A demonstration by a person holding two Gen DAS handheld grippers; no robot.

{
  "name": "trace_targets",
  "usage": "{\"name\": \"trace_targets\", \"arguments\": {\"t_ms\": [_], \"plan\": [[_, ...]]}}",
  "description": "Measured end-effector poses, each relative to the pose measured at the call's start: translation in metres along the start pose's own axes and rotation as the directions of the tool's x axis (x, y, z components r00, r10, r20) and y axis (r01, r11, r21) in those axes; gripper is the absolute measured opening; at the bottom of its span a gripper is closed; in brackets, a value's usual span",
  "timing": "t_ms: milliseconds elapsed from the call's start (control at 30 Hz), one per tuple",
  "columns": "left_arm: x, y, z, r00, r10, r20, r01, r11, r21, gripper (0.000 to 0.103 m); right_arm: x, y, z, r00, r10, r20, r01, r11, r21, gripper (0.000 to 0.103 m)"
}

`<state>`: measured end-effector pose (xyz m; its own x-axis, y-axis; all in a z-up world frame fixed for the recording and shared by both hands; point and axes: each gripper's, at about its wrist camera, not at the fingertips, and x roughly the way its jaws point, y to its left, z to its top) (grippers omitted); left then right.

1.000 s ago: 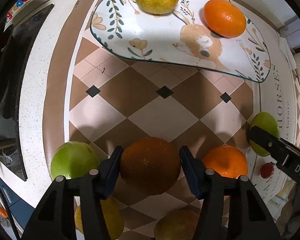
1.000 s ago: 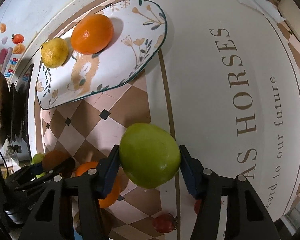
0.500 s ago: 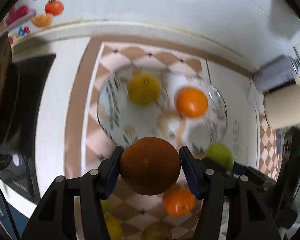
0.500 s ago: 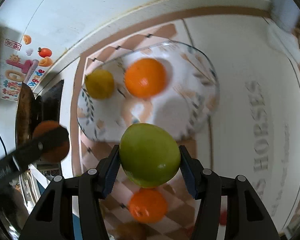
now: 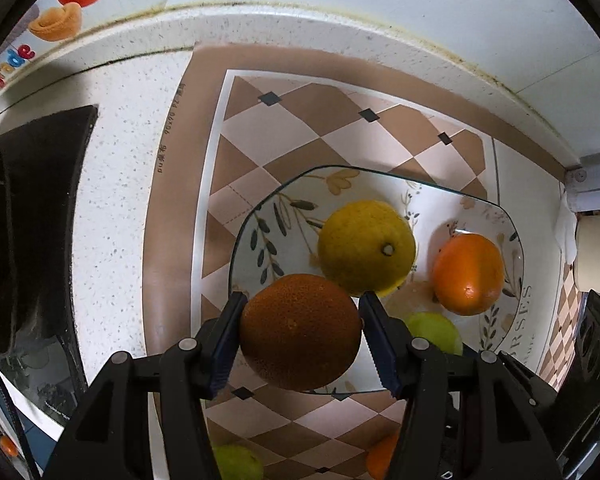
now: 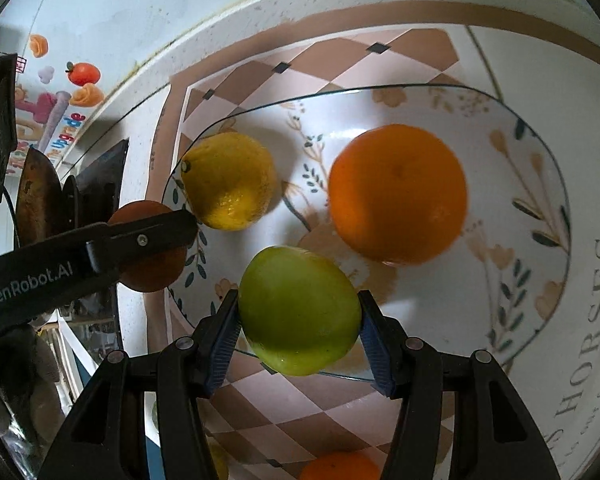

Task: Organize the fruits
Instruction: 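Set the green apple on the plate with the right tool while the left tool releases the brown fruit there, then grasp the red apple with the right tool while the left tool grasps the yellow pear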

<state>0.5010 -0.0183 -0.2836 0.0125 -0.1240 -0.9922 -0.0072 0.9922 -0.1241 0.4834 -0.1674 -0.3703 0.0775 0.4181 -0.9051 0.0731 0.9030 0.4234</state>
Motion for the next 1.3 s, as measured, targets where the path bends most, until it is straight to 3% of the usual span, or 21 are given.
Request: {"name": "trace_targets", "arguments": {"t_ms": [167,267,333,367,433,533,733,1067,1300], "plan": [[0.016,0.002,0.004,0.999,0.001,-0.038,-0.002,1.000,-0.010,0.056,0.007,0.001,0.001,0.999,0.012,-0.038,-0.012,1.000,0.007,0.060],[0.023,0.007,0.005,0.999,-0.005,-0.050,0.004,1.000,-0.026,0.056,0.003,0.000,-0.001,0.999,0.016,-0.040,-0.016,1.000,0.011,0.073],[0.023,0.008,0.004,0.999,-0.012,-0.039,0.011,1.000,-0.029,0.067,-0.004,-0.002,-0.003,1.000,0.013,-0.029,-0.013,1.000,0.011,0.076],[0.022,0.010,0.004,0.999,-0.008,-0.033,0.007,1.000,-0.028,0.082,-0.009,-0.003,-0.005,1.000,0.011,-0.025,-0.011,1.000,0.014,0.076],[0.016,0.013,0.003,1.000,0.003,-0.014,-0.004,1.000,-0.030,0.088,-0.016,-0.004,-0.007,1.000,-0.001,-0.024,0.002,1.000,0.017,0.081],[0.006,0.016,-0.003,1.000,0.006,0.006,-0.006,0.999,-0.035,0.088,-0.031,-0.004,-0.013,0.999,-0.051,0.005,0.051,0.999,0.003,0.092],[-0.023,0.019,-0.034,0.994,0.057,0.089,-0.055,0.998,-0.020,0.088,-0.063,-0.006,-0.034,0.974,-0.210,0.086,0.212,0.977,-0.022,0.094],[-0.072,0.013,-0.105,0.956,0.138,0.257,-0.143,0.990,0.000,0.088,-0.123,-0.006,-0.081,0.940,-0.272,0.206,0.277,0.961,0.004,0.095],[-0.122,0.005,-0.151,0.906,0.147,0.397,-0.164,0.986,0.008,0.088,-0.165,0.012,-0.121,0.898,-0.317,0.305,0.337,0.941,-0.016,0.095]]}}
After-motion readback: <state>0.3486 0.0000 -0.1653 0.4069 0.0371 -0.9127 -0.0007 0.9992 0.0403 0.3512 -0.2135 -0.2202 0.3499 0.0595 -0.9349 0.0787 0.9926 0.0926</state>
